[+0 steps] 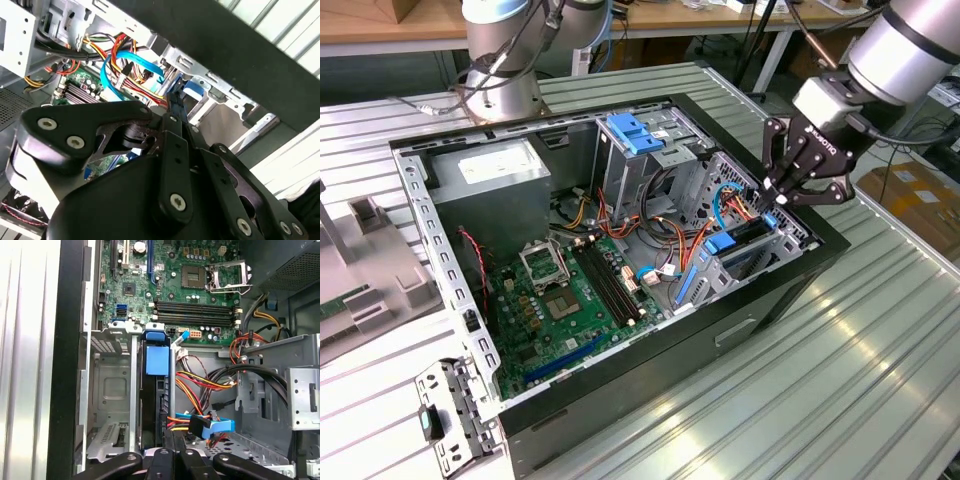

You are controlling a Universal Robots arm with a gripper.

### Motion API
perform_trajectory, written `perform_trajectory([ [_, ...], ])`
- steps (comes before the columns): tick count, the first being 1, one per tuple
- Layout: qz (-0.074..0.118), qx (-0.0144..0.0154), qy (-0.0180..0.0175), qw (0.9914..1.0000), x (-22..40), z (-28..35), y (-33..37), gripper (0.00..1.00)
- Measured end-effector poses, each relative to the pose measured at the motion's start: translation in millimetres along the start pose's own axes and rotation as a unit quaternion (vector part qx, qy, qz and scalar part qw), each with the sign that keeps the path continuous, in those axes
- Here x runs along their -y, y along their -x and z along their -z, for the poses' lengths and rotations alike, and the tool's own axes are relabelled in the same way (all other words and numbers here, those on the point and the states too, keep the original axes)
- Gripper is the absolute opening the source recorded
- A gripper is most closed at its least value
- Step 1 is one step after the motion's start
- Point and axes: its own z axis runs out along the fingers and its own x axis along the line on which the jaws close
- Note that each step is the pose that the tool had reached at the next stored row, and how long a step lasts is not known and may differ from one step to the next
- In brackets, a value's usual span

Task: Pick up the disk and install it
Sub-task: 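Insert the first disk wire, then insert the second disk wire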

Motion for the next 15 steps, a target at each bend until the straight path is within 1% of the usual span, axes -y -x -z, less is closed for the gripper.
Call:
perform_trajectory([
  [1, 0.0, 0.002, 0.0, 1.0, 2.9, 2.9, 0.3, 0.11],
  [2, 0.0, 0.0029, 0.0, 1.0, 5.6, 5.1, 0.6, 0.11],
  [3, 0.0, 0.0032, 0.0001, 0.99999, 6.6, 5.4, 0.6, 0.11],
  [5, 0.0, 0.0034, 0.0001, 0.99999, 7.5, 5.6, 0.7, 0.11],
  [13, 0.0, 0.0034, 0.0001, 0.99999, 7.8, 5.6, 0.6, 0.11],
  [15, 0.0, 0.0034, 0.0001, 0.99999, 7.9, 5.7, 0.6, 0.24],
])
